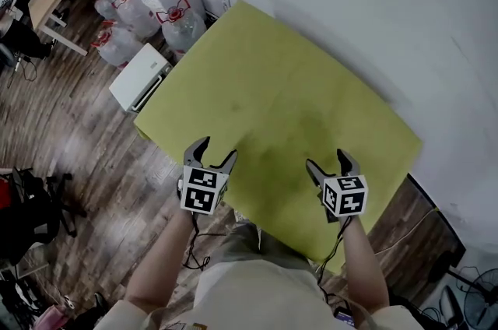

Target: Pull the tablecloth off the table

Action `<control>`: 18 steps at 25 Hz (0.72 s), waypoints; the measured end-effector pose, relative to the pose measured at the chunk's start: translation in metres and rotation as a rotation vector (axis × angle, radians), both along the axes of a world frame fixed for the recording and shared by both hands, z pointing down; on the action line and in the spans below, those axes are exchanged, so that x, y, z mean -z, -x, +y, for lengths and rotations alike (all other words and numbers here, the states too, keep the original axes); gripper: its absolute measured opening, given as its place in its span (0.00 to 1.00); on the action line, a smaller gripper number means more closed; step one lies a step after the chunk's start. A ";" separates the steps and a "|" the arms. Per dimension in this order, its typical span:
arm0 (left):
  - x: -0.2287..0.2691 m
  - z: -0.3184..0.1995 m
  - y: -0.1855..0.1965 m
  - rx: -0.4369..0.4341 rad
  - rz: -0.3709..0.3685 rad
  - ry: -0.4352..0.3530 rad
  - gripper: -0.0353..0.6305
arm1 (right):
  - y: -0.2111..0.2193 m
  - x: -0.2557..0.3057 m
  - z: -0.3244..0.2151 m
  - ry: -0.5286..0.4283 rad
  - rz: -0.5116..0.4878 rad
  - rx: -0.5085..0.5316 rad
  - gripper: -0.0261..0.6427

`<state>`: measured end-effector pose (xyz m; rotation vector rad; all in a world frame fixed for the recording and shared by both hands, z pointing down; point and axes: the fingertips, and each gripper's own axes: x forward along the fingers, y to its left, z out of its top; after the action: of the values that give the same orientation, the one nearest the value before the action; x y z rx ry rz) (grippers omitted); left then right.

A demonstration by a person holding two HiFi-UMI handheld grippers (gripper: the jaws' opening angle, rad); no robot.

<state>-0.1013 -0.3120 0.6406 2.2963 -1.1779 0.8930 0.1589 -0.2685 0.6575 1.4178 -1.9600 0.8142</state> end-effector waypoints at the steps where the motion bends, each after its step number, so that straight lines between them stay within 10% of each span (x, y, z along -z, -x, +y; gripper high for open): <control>1: -0.008 0.000 -0.003 0.003 0.000 0.015 0.51 | -0.003 -0.007 0.001 0.012 -0.002 -0.005 0.63; 18: -0.112 0.018 -0.004 0.044 -0.114 0.216 0.54 | -0.012 -0.080 0.025 0.091 0.103 0.008 0.65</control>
<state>-0.0970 -0.2936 0.7523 2.0640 -1.1142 1.0907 0.1707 -0.2440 0.7373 1.3704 -1.8268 0.8003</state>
